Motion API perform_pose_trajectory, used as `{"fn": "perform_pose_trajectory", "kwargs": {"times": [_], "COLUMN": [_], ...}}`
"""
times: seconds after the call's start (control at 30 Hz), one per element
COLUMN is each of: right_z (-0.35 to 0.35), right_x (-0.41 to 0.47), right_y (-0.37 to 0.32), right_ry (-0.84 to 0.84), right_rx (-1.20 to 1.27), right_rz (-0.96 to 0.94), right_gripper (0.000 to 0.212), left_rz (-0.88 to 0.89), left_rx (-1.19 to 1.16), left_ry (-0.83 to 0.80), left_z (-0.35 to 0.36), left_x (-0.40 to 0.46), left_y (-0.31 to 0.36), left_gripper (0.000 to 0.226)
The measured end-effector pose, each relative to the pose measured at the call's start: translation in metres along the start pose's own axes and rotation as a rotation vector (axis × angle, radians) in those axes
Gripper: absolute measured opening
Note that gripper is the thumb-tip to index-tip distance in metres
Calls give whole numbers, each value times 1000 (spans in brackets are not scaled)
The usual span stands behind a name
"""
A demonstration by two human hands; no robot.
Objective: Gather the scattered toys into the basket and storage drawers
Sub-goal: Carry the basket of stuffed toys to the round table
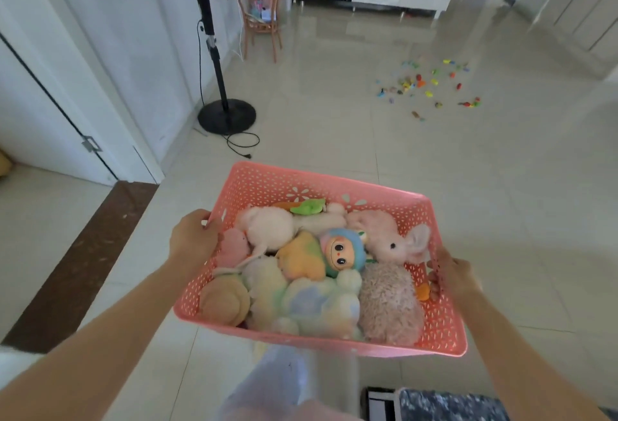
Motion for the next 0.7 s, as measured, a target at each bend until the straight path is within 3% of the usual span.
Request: {"fn": "perform_pose_trajectory", "kwargs": {"times": [0.33, 0.7], "right_z": [61, 118], "right_x": [63, 227], "right_y": [-121, -307], "right_ry": [85, 45], "right_rx": [89, 162], "right_rz": [80, 98], "right_gripper": [53, 48], "left_rz": [74, 63], "left_rx": [99, 109], "left_ry": [-91, -92], "left_z": [14, 91], "left_x": [207, 435], "left_y": [33, 57], "left_gripper": [17, 16]}}
Point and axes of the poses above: each hand's wrist, its own x-axis towards the middle knuckle, its own z-axis out of the palm, y = z × x, the point moved 6 cm from there along x, towards the middle knuckle, and after that the axes turned 15 degrees about z, right-handed, at the moved point
